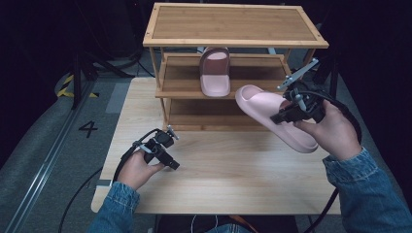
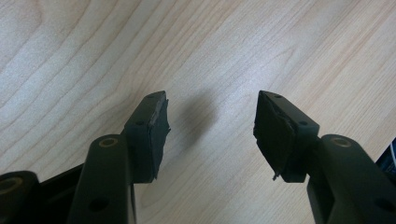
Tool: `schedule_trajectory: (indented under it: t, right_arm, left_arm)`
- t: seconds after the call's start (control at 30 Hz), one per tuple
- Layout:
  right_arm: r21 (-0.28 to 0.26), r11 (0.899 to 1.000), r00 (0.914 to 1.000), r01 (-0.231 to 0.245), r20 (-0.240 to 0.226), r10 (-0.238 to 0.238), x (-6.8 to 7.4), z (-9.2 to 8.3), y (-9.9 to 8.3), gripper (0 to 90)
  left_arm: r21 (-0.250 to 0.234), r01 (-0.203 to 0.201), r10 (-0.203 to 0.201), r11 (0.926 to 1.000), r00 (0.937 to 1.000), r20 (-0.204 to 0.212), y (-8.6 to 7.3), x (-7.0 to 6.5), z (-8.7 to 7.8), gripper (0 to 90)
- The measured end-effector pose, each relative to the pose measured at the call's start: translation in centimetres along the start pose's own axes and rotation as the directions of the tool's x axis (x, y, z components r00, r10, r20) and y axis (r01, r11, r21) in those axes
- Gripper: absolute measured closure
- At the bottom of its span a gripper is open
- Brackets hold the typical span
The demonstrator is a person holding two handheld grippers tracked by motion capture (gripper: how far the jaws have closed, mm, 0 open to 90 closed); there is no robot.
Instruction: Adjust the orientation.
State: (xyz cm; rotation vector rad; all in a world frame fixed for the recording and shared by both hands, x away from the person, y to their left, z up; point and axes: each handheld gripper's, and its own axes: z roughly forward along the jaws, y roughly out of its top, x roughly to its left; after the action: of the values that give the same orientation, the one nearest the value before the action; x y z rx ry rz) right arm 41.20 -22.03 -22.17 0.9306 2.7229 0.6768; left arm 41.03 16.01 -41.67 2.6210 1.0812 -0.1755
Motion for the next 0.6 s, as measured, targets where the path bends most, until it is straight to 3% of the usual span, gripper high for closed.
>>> schedule_trajectory:
  t: [0.3,0.6]
  right_arm:
    - [-0.009,1.0,0.9988,-0.004,0.049,0.005,-1.7,0.4,2.5,82.2]
    - [-0.005,0.999,0.9914,-0.037,0.126,0.037,-3.6,1.9,4.6,81.9]
  left_arm:
    - [-0.014,0.011,-0.011,0.9998,0.9999,0.003,-0.8,0.0,-0.2,44.7]
    - [-0.016,0.019,-0.019,0.9997,0.9997,0.016,-1.0,0.3,-0.2,45.0]
